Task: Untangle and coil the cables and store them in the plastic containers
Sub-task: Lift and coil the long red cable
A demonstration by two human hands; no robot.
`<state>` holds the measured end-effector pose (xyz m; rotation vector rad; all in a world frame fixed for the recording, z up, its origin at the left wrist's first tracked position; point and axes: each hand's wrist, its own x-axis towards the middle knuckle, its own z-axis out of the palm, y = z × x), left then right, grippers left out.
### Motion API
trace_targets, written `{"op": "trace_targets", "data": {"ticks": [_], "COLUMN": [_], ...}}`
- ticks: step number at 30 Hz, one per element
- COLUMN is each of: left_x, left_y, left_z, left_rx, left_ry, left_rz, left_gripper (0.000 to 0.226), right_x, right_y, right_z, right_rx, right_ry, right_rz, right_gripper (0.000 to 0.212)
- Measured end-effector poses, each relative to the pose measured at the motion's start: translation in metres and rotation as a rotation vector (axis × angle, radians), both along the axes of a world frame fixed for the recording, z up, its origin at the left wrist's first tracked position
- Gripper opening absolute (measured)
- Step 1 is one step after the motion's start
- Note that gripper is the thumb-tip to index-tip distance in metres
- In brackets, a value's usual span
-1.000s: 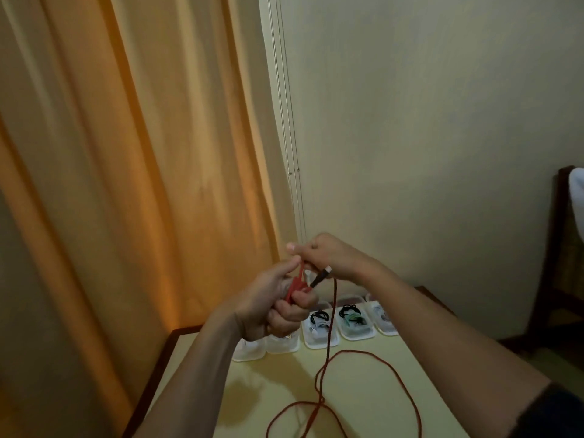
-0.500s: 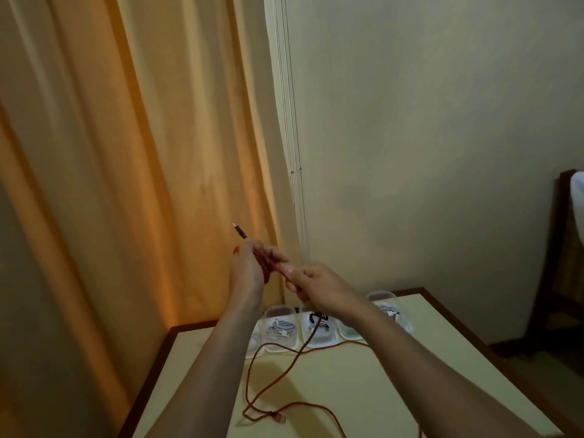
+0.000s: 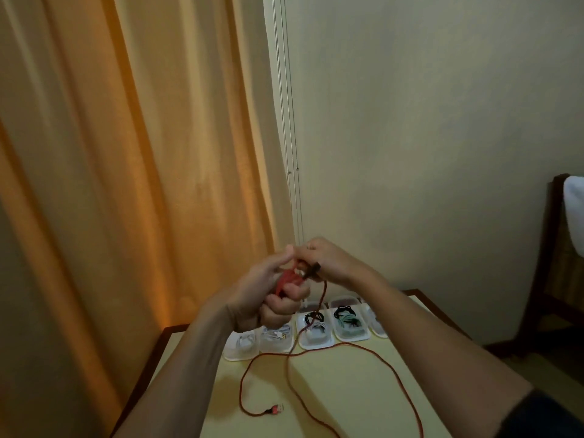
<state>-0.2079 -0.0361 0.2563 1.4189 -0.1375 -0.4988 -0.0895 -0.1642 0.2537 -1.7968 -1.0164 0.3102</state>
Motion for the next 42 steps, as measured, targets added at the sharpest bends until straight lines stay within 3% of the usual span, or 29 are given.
{"op": "trace_targets", "data": {"ticks": [2, 4, 10, 12, 15, 17, 20, 24, 27, 30, 33, 37, 40, 42], "left_x": [0.003, 0.006, 0.026, 0.028, 0.025, 0.018, 0.006, -0.003, -0.002, 0.001, 0.006, 0.022, 0.029, 0.027], "left_y": [0.002, 0.003, 0.001, -0.002, -0.006, -0.01, -0.013, -0.007, 0.002, 0.004, 0.002, 0.001, 0.002, -0.001], "left_z": [-0.003, -0.008, -0.013, -0.006, 0.004, 0.008, 0.013, 0.013, 0.006, -0.003, -0.009, -0.007, -0.003, 0.001], "left_rx": [0.271, 0.349, 0.084, -0.104, -0.453, -0.518, -0.424, -0.292, -0.155, 0.055, 0.175, 0.193, 0.0, -0.214], "left_ry": [0.03, 0.025, -0.316, -0.405, -0.469, -0.467, -0.414, -0.206, -0.062, 0.001, -0.102, -0.256, -0.332, -0.386], "left_rz": [0.141, 0.318, 0.979, 1.102, 1.017, 0.821, 0.483, 0.088, -0.053, 0.054, 0.39, 0.85, 1.037, 1.022], "left_gripper": [0.069, 0.071, 0.048, 0.039, 0.038, 0.041, 0.045, 0.044, 0.049, 0.063, 0.068, 0.055, 0.042, 0.036], "right_x": [0.0, -0.006, -0.022, -0.024, -0.025, -0.025, -0.019, -0.004, 0.003, 0.002, -0.01, -0.029, -0.037, -0.043], "right_y": [-0.002, -0.005, -0.009, -0.009, -0.009, -0.009, -0.01, -0.016, -0.019, -0.022, -0.022, -0.014, -0.005, -0.002], "right_z": [0.014, 0.021, -0.003, -0.021, -0.05, -0.061, -0.062, -0.047, -0.018, 0.013, 0.024, 0.005, -0.02, -0.036], "right_rx": [-0.085, -0.145, -0.084, -0.045, 0.072, 0.136, 0.153, 0.13, 0.077, 0.03, -0.062, -0.063, -0.012, 0.065], "right_ry": [-0.092, -0.171, -0.118, -0.049, 0.118, 0.202, 0.193, 0.177, 0.111, 0.012, -0.103, -0.07, -0.015, 0.067], "right_rz": [-0.057, -0.09, -0.088, -0.064, 0.008, 0.039, 0.014, -0.01, -0.064, -0.151, -0.153, -0.108, -0.095, -0.033], "right_gripper": [0.048, 0.048, 0.043, 0.042, 0.041, 0.041, 0.047, 0.046, 0.043, 0.047, 0.044, 0.041, 0.042, 0.042]}}
